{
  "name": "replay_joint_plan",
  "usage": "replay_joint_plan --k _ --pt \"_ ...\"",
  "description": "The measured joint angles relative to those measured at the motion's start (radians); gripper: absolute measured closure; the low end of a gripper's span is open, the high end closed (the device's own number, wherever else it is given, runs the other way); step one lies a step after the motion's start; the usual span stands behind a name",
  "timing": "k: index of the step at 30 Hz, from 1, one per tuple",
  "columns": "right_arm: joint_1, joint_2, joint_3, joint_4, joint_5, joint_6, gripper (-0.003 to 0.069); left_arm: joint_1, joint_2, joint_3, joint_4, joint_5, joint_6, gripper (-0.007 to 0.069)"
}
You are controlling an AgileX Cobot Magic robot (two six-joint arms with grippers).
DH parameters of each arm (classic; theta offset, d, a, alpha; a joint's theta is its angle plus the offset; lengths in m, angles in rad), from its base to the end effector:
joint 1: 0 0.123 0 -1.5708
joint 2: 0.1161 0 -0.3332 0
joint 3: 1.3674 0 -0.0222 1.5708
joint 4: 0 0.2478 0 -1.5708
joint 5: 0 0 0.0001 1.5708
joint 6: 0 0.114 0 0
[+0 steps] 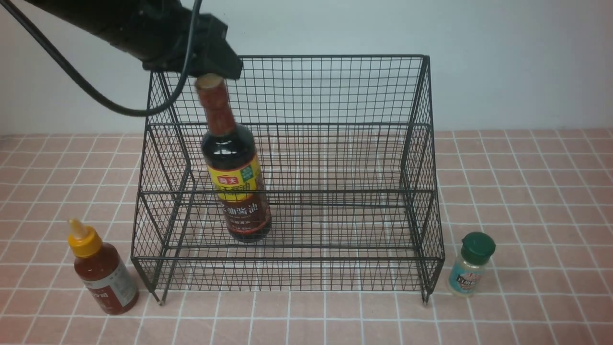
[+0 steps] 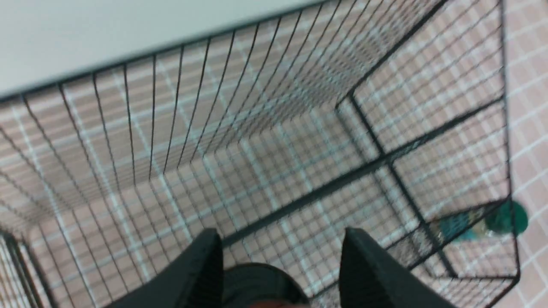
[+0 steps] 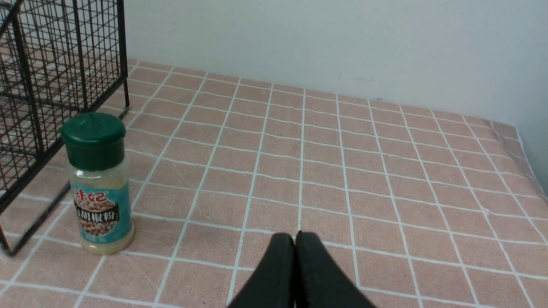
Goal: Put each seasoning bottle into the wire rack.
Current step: Use the left arm to grab the condiment bottle closest to it
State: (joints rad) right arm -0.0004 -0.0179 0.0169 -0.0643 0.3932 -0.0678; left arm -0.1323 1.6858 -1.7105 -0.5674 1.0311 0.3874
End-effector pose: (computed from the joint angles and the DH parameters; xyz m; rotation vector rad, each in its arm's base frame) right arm 0.0220 -0.0028 0.1654 -0.1020 1.8736 -0.1109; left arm 0.3771 -0.1032 0.4216 0.4589 2.3280 -0.6045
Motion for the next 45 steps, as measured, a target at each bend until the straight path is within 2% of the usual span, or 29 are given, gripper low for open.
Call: replay_joint_plan --k 7,10,13,17,19,23,28,35,38,41,42,45 --pt "0.000 0.000 0.000 0.000 0.000 0.000 0.0673 0.000 -0.066 -0.001 0.005 -0.043 0.020 0.0284" --pt "0.000 0.000 0.000 0.000 0.000 0.000 0.0673 0.003 -0.127 -0.001 0.070 -0.026 0.016 0.0321" --pt "0.000 0.000 0.000 0.000 0.000 0.000 0.0673 0.007 -0.201 -0.001 0.213 0.008 -0.032 0.0414" --pt "0.000 0.000 0.000 0.000 0.000 0.000 0.0673 0.011 -0.333 -0.001 0.511 0.074 -0.177 0.0589" --pt "0.000 0.000 0.000 0.000 0.000 0.000 0.0673 0.011 -0.402 -0.001 0.619 0.137 -0.235 0.0620" --pt "0.000 0.000 0.000 0.000 0.000 0.000 0.0673 0.011 -0.494 0.004 0.710 0.226 -0.309 0.0631" --pt "0.000 0.000 0.000 0.000 0.000 0.000 0.0673 0.011 -0.529 0.143 0.685 0.227 -0.356 0.0631" --pt "0.000 0.000 0.000 0.000 0.000 0.020 0.0673 0.024 -0.509 0.482 0.567 0.225 -0.369 0.0623" --pt "0.000 0.000 0.000 0.000 0.000 0.022 0.0673 0.090 -0.501 0.558 0.552 0.224 -0.369 0.0611" --pt "0.000 0.000 0.000 0.000 0.000 0.023 0.0673 0.208 -0.477 0.572 0.484 0.219 -0.343 0.0609" --pt "0.000 0.000 0.000 0.000 0.000 0.022 0.0673 0.213 -0.476 0.572 0.477 0.216 -0.335 0.0609" --pt "0.000 0.000 0.000 0.000 0.000 0.022 0.0673 0.261 -0.462 0.572 0.363 0.173 -0.242 0.0607"
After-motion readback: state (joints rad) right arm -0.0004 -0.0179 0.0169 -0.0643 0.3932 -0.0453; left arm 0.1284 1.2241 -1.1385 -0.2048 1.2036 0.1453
